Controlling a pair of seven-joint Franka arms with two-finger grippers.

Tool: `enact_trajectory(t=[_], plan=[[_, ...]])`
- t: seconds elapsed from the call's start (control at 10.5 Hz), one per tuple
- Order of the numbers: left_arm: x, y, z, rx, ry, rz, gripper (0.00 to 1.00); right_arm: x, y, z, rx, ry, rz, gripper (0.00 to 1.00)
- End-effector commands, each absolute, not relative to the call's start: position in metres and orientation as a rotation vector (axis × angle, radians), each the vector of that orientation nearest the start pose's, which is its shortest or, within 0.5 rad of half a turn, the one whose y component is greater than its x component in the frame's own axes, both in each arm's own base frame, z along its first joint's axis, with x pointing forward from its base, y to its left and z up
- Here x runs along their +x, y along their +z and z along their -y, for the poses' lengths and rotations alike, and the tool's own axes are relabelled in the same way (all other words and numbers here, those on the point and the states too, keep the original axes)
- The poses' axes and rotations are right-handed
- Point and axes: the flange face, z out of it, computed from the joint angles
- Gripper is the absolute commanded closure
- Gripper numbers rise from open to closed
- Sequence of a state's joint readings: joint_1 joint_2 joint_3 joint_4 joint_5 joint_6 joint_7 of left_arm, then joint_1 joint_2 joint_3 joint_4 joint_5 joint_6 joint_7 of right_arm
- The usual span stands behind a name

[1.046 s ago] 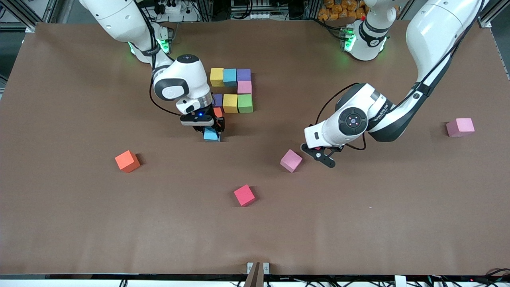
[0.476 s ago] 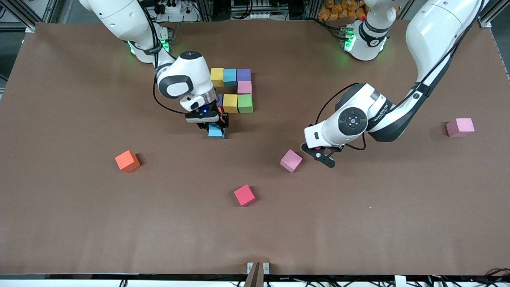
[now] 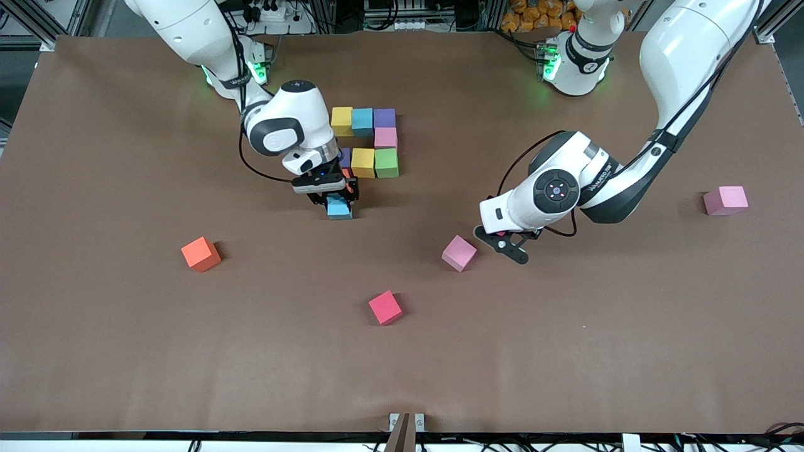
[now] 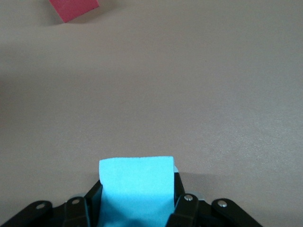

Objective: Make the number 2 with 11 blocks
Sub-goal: 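Lower the blue cube onto the block figure with the right gripper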

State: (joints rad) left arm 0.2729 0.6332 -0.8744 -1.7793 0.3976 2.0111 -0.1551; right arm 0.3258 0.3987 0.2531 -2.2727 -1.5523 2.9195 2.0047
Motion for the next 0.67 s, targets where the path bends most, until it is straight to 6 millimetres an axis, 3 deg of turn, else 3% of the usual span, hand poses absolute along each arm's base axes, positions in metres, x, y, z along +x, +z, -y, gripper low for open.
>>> enact_trajectory(t=[0.0,0.57], plan=[[0.5596,0.2903,0.2981,-3.049,0.283,-0.943,1.00,0.3878,0.1964,-0.3298,-2.915,-0.718,0.022,1.00],[0.5606,0.2909,0.2972,-3.051,0.280,-0.940,1.00,0.3865,0.1980,-0.3323,-2.898,-0.710,-0.035,1.00]])
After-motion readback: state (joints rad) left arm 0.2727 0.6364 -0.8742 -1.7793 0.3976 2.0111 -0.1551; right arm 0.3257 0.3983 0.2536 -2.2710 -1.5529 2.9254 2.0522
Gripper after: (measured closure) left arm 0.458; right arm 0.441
